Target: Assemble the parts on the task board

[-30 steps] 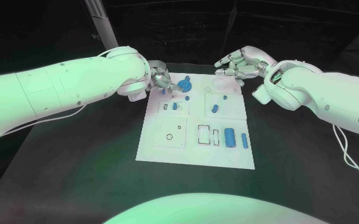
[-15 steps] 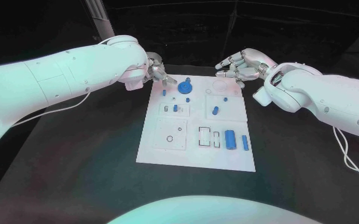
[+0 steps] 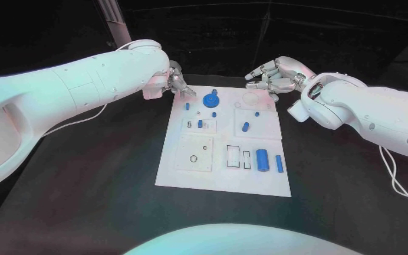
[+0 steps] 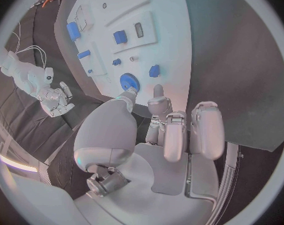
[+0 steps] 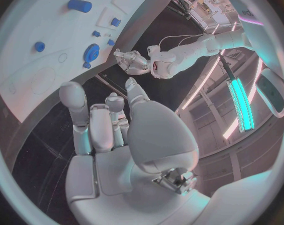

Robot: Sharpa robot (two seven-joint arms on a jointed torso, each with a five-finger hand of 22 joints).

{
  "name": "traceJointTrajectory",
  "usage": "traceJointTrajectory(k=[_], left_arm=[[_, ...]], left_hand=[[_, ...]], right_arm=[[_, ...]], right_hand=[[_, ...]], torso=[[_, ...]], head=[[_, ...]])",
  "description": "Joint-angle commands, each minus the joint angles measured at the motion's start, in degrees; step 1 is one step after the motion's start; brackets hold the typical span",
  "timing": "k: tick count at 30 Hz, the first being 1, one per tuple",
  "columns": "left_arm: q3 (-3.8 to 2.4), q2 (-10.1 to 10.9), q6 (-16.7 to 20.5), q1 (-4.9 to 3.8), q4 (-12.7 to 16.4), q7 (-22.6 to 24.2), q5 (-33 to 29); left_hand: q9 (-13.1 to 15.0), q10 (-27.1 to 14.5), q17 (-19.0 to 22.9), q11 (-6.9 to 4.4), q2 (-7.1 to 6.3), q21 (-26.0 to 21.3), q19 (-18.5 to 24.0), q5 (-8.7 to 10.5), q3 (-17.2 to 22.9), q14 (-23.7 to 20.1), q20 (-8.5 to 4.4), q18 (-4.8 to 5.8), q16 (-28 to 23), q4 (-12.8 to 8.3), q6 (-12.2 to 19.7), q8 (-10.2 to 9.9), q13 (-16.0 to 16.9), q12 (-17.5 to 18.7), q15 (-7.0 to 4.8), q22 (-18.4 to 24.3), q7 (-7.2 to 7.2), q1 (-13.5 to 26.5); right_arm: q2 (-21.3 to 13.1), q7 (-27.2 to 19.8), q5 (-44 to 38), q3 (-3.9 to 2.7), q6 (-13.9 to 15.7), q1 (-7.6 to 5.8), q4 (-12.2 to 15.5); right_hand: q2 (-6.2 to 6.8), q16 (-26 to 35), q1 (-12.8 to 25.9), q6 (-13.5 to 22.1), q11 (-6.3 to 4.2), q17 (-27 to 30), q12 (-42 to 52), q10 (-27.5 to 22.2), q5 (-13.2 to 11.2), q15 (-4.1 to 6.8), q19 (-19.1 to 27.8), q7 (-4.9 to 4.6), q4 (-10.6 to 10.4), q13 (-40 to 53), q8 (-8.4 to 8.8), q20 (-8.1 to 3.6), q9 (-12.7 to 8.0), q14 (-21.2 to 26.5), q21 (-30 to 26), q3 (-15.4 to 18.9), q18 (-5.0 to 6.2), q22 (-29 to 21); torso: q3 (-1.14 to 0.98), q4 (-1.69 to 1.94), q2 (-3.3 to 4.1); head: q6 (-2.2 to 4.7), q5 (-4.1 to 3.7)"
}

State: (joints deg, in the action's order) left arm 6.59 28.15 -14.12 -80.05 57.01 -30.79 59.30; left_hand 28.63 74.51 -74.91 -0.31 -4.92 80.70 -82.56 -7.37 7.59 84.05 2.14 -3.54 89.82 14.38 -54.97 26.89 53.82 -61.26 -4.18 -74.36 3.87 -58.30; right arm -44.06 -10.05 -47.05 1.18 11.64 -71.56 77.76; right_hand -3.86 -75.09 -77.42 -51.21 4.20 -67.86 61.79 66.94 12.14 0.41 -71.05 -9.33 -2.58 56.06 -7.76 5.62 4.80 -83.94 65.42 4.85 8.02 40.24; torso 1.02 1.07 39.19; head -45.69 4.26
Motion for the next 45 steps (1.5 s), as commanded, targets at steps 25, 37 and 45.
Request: traceJointTrajectory(k=[25,37,45], left_arm=[[0.26,-2.48,-4.75,1.49,-3.94,1.99,3.75],[0.27,-2.80,-5.24,1.50,-3.48,2.78,3.73],[0.27,-3.07,-5.63,1.57,-3.87,2.90,3.73]], left_hand=[[-0.12,-0.50,-15.09,-0.19,0.43,-0.21,0.11,0.10,-0.83,5.95,0.32,0.04,0.18,-0.13,-0.58,0.05,-0.15,0.10,0.28,0.09,-0.22,-1.27],[-0.31,-0.55,-15.09,-0.27,1.04,-0.25,0.11,0.08,-1.40,5.95,0.29,0.04,0.18,-0.72,-0.97,0.05,-0.17,-0.14,0.22,0.05,-0.32,-3.02],[-0.48,-0.64,-15.09,-0.29,1.62,-0.30,0.12,0.05,-1.68,5.95,0.27,0.04,0.18,-1.27,-1.06,-0.05,-0.32,-0.19,0.21,0.05,-0.32,-4.35]], right_arm=[[0.61,-0.78,0.02,-0.04,-0.44,-0.09,-0.32],[0.83,-0.78,0.02,-0.04,-0.54,-0.08,-0.46],[0.88,-0.77,0.02,-0.04,-0.57,-0.08,-0.47]], right_hand=[[-0.11,0.28,0.42,0.37,-0.11,0.05,-0.28,-0.45,0.15,0.16,0.46,0.08,-0.06,-0.06,-0.28,-0.09,-0.07,-1.38,-0.36,0.36,0.41,-0.09],[-0.20,0.27,0.34,0.42,-0.10,-0.01,-0.26,-0.46,0.20,0.16,0.47,0.08,-0.02,-0.06,-0.28,-0.08,-0.08,-1.38,-0.41,0.36,0.41,-0.11],[-0.24,0.26,0.30,0.43,-0.10,-0.04,-0.26,-0.47,0.21,0.16,0.47,0.07,-0.01,-0.06,-0.28,-0.08,-0.09,-1.38,-0.43,0.35,0.41,-0.11]], torso=[[-0.06,0.18,-0.07],[-0.07,0.08,-0.04],[-0.08,0.09,-0.05]], head=[[-0.57,0.05],[-0.83,0.04],[-0.93,-0.06]])
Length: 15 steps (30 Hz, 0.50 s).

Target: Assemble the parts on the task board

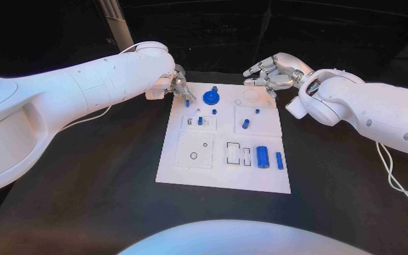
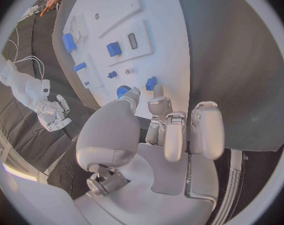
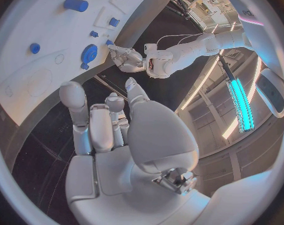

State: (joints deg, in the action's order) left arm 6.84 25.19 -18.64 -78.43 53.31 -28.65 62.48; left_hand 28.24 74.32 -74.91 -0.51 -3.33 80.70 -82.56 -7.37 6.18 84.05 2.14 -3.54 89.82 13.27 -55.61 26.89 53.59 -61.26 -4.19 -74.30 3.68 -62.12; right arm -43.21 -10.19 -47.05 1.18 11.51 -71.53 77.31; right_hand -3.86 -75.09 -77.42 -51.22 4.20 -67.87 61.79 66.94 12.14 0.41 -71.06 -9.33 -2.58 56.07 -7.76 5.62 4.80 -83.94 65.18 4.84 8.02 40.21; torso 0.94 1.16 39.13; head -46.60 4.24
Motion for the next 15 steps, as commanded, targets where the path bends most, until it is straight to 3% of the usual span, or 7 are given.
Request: traceJointTrajectory(k=[1,15], left_arm=[[0.01,-0.14,-1.16,-0.03,-0.25,0.78,0.55],[0.02,-0.55,-1.93,0.22,-0.75,1.06,0.55]], left_hand=[[-0.10,-0.45,-15.09,-0.08,0.08,-0.31,0.13,0.05,-0.27,5.95,0.27,0.04,0.18,-0.20,-0.42,-0.06,-0.11,-0.19,0.22,0.00,-0.13,-0.61],[-0.37,-0.57,-15.09,-0.09,1.20,-0.39,0.14,-0.03,-0.43,5.95,0.28,0.03,0.18,-1.37,-0.64,-0.20,-0.38,-0.24,0.23,0.01,-0.13,-2.89]], right_arm=[[0.04,-0.62,0.02,-0.03,-0.45,-0.11,-0.01],[0.11,-0.61,0.02,-0.03,-0.51,-0.11,0.01]], right_hand=[[-0.23,0.26,0.30,0.43,-0.11,-0.03,-0.26,-0.47,0.21,0.16,0.47,0.07,-0.01,-0.07,-0.28,-0.08,-0.09,-1.38,-0.19,0.35,0.41,-0.09],[-0.23,0.26,0.30,0.43,-0.11,-0.03,-0.26,-0.47,0.21,0.16,0.47,0.07,-0.01,-0.07,-0.28,-0.08,-0.09,-1.38,-0.19,0.35,0.41,-0.09]], torso=[[0.00,0.00,0.02],[0.00,0.01,-0.05]], head=[[-0.01,-0.05],[-0.22,-0.06]])
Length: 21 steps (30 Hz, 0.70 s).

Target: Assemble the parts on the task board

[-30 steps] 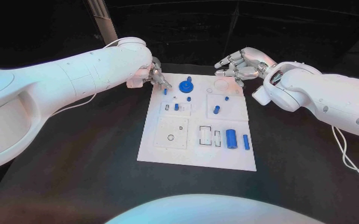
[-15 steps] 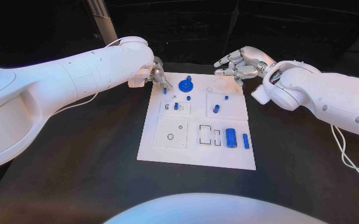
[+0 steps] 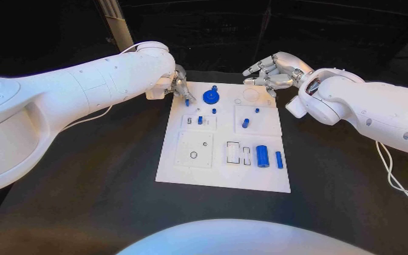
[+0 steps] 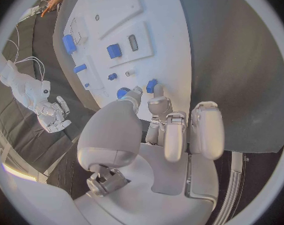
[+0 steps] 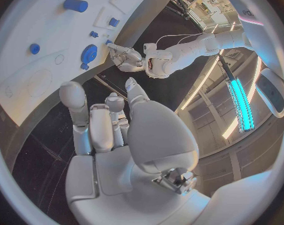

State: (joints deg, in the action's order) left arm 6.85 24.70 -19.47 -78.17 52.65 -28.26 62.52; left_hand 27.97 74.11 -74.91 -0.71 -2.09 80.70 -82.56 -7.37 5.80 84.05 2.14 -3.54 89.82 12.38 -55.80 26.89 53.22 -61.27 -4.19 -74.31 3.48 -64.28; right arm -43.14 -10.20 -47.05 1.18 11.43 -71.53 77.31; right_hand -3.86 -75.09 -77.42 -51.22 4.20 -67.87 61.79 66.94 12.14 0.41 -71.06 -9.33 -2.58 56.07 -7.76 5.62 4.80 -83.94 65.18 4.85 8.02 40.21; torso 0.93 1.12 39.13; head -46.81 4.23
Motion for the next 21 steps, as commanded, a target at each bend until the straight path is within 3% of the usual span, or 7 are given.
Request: traceJointTrajectory(k=[1,6,10,21], left_arm=[[0.01,-0.08,-1.08,-0.04,-0.13,0.69,0.51],[0.01,-0.12,-0.75,0.00,-0.21,0.96,0.51],[0.01,-0.16,-0.90,0.02,-0.26,1.47,0.51],[0.01,0.32,1.17,0.06,0.31,2.69,-0.29]], left_hand=[[-0.13,-0.38,-15.09,0.10,0.25,-0.41,0.15,-0.05,0.04,5.95,0.28,0.02,0.18,-0.70,-0.48,-0.21,-0.05,-0.24,0.22,0.02,0.06,-1.15],[-0.35,-0.45,-15.09,-0.15,2.15,-0.42,0.12,-0.24,1.66,5.95,0.19,0.02,0.18,-2.66,-0.44,-0.39,-0.22,-0.23,0.06,-0.05,-0.22,-4.51],[-0.68,-0.81,-15.09,-0.35,4.10,-0.60,0.23,1.09,5.04,5.95,-0.03,-0.03,0.18,-5.28,-0.09,-0.77,-0.76,0.23,-0.14,0.13,-0.39,-8.39],[-0.63,-0.39,-15.09,-0.35,4.10,-0.68,0.19,1.06,14.54,5.95,0.00,-0.01,0.18,-9.29,-0.11,-0.27,-1.31,0.44,0.01,-0.05,-0.26,-9.98]], right_arm=[[0.04,-0.61,0.02,-0.03,-0.42,-0.11,0.01],[0.02,-0.61,0.02,-0.03,-0.41,-0.11,0.04],[0.03,-0.61,0.02,-0.03,-0.41,-0.11,0.06],[0.01,-0.57,0.02,-0.03,-0.48,-0.11,0.06]], right_hand=[[-0.23,0.26,0.30,0.43,-0.11,-0.03,-0.26,-0.47,0.21,0.16,0.47,0.07,0.00,-0.07,-0.28,-0.08,-0.09,-1.38,-0.19,0.35,0.42,-0.09],[-0.23,0.26,0.30,0.43,-0.11,-0.03,-0.26,-0.47,0.21,0.16,0.47,0.07,0.00,-0.07,-0.28,-0.08,-0.09,-1.38,-0.19,0.35,0.42,-0.09],[-0.23,0.26,0.30,0.43,-0.11,-0.03,-0.26,-0.47,0.21,0.16,0.47,0.07,0.00,-0.07,-0.28,-0.08,-0.09,-1.38,-0.19,0.35,0.42,-0.09],[-0.23,0.26,0.30,0.43,-0.11,-0.03,-0.26,-0.47,0.21,0.16,0.47,0.07,0.00,-0.07,-0.28,-0.08,-0.09,-1.38,-0.19,0.35,0.42,-0.09]], torso=[[0.03,0.06,-0.06],[0.01,0.08,-0.03],[0.02,0.07,-0.02],[0.02,0.09,-0.06]], head=[[-0.02,-0.04],[-0.06,-0.06],[-0.02,-0.02],[-0.14,0.02]])
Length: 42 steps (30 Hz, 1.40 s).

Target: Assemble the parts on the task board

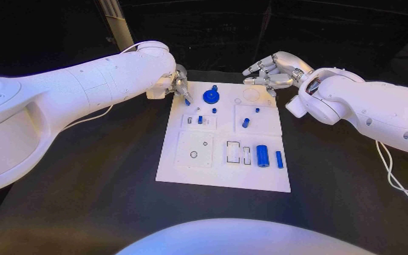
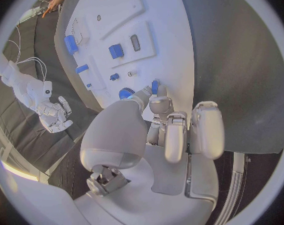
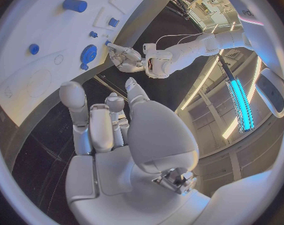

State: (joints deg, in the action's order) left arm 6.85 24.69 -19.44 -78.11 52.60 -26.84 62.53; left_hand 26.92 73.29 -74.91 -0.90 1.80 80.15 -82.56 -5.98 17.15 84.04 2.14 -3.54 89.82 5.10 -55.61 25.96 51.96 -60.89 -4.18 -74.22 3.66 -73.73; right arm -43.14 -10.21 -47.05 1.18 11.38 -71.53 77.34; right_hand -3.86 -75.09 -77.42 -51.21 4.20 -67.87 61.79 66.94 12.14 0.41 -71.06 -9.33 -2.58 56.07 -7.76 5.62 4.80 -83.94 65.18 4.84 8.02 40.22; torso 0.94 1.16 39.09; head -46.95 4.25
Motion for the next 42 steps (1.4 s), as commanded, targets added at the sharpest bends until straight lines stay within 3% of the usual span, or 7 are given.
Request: traceJointTrajectory(k=[1,10,16,24,30,36,42], left_arm=[[0.02,0.52,1.57,0.01,0.60,1.27,-0.66],[0.02,4.82,7.15,-0.04,7.60,-0.04,-3.11],[0.15,9.51,14.10,0.04,15.33,0.34,-3.44],[1.21,14.78,21.29,1.08,23.42,1.10,-3.46],[1.67,16.95,24.18,2.53,27.22,1.63,-1.80],[1.79,17.76,25.12,3.68,29.16,2.18,-0.13],[1.82,18.15,25.04,4.16,30.55,2.15,0.76]], left_hand=[[0.51,0.54,-15.09,-0.18,0.03,-0.12,0.18,-0.34,3.97,5.96,0.01,0.00,0.18,-2.19,-0.31,0.83,-0.01,0.00,0.01,-0.16,-0.46,-0.29],[1.55,1.16,-15.09,-0.19,-2.03,-0.18,0.11,-0.20,11.03,5.96,0.02,0.01,0.18,-3.67,0.06,2.71,-0.25,-0.21,-0.04,-0.31,-0.60,3.25],[2.35,1.79,-15.09,-0.44,-3.61,0.07,-0.19,-0.22,15.34,5.96,-0.16,0.10,0.18,-4.87,0.07,4.26,0.21,-0.83,-0.24,-0.82,-0.88,5.03],[2.91,2.12,-15.09,-0.62,-4.65,0.29,-0.42,-0.17,18.12,5.96,-0.30,0.18,0.18,-5.56,0.17,5.38,0.28,-1.04,-0.39,-1.22,-1.03,6.24],[3.06,2.22,-15.09,-0.67,-5.02,0.40,-0.52,-0.16,18.94,5.96,-0.34,0.22,0.18,-5.90,0.24,5.69,0.29,-1.10,-0.44,-1.41,-1.08,6.42],[3.13,2.22,-15.09,-0.69,-5.20,0.33,-0.49,-0.16,19.35,5.96,-0.36,0.20,0.18,-6.05,0.27,5.85,0.18,-1.03,-0.46,-1.32,-1.09,6.53],[3.17,2.30,-15.09,-0.70,-5.30,0.36,-0.52,-0.14,19.55,5.96,-0.37,0.21,0.18,-6.12,0.28,5.94,0.31,-1.13,-0.47,-1.38,-1.09,6.60]], right_arm=[[-0.01,-0.55,0.02,-0.03,-0.43,-0.11,0.03],[-0.39,-0.43,0.02,-0.03,-0.46,-0.11,0.10],[-0.74,-0.35,0.02,-0.03,-0.37,-0.11,0.17],[-0.95,-0.31,0.02,-0.03,-0.38,-0.11,0.06],[-0.97,-0.32,0.02,-0.02,-0.45,-0.11,-0.01],[-1.01,-0.33,0.02,-0.02,-0.56,-0.11,-0.12],[-1.04,-0.19,0.02,-0.02,-0.54,-0.10,-0.23]], right_hand=[[-0.23,0.27,0.30,0.43,-0.11,-0.03,-0.26,-0.47,0.21,0.16,0.47,0.07,-0.01,-0.08,-0.28,-0.08,-0.09,-1.38,-0.20,0.35,0.41,-0.09],[-0.30,0.36,0.26,0.46,-0.10,0.06,-0.25,-0.49,0.25,0.16,0.50,0.07,0.01,-0.10,-0.30,-0.08,-0.10,-1.37,-0.31,0.39,0.43,-0.22],[-0.34,0.37,0.38,0.47,-0.08,0.04,-0.26,-0.50,0.24,0.15,0.50,0.05,-0.07,-0.14,-0.31,-0.07,-0.10,-1.37,-0.34,0.45,0.43,-0.24],[-0.37,0.41,0.46,0.48,-0.07,0.08,-0.23,-0.49,0.24,0.14,0.51,0.05,-0.14,-0.13,-0.32,-0.07,-0.10,-1.37,-0.38,0.51,0.43,-0.28],[-0.39,0.41,0.55,0.49,-0.07,0.07,-0.20,-0.47,0.24,0.14,0.50,0.04,-0.20,-0.10,-0.33,-0.06,-0.10,-1.37,-0.39,0.56,0.43,-0.28],[-0.39,0.41,0.55,0.49,-0.07,0.07,-0.20,-0.47,0.24,0.14,0.50,0.04,-0.20,-0.10,-0.33,-0.06,-0.10,-1.37,-0.39,0.56,0.43,-0.28],[-0.39,0.41,0.55,0.49,-0.07,0.07,-0.20,-0.47,0.24,0.14,0.50,0.04,-0.20,-0.10,-0.33,-0.06,-0.10,-1.37,-0.39,0.56,0.43,-0.28]], torso=[[0.00,0.06,-0.02],[-0.03,0.49,-0.25],[-0.11,0.76,-0.48],[-0.15,1.03,-0.63],[-0.10,1.04,-0.61],[-0.02,0.97,-0.61],[-0.21,0.85,-0.53]], head=[[0.00,-0.01],[-0.06,-0.04],[-0.08,0.00],[-0.05,-0.06],[-0.26,-0.09],[-0.19,-0.09],[-0.27,0.06]])
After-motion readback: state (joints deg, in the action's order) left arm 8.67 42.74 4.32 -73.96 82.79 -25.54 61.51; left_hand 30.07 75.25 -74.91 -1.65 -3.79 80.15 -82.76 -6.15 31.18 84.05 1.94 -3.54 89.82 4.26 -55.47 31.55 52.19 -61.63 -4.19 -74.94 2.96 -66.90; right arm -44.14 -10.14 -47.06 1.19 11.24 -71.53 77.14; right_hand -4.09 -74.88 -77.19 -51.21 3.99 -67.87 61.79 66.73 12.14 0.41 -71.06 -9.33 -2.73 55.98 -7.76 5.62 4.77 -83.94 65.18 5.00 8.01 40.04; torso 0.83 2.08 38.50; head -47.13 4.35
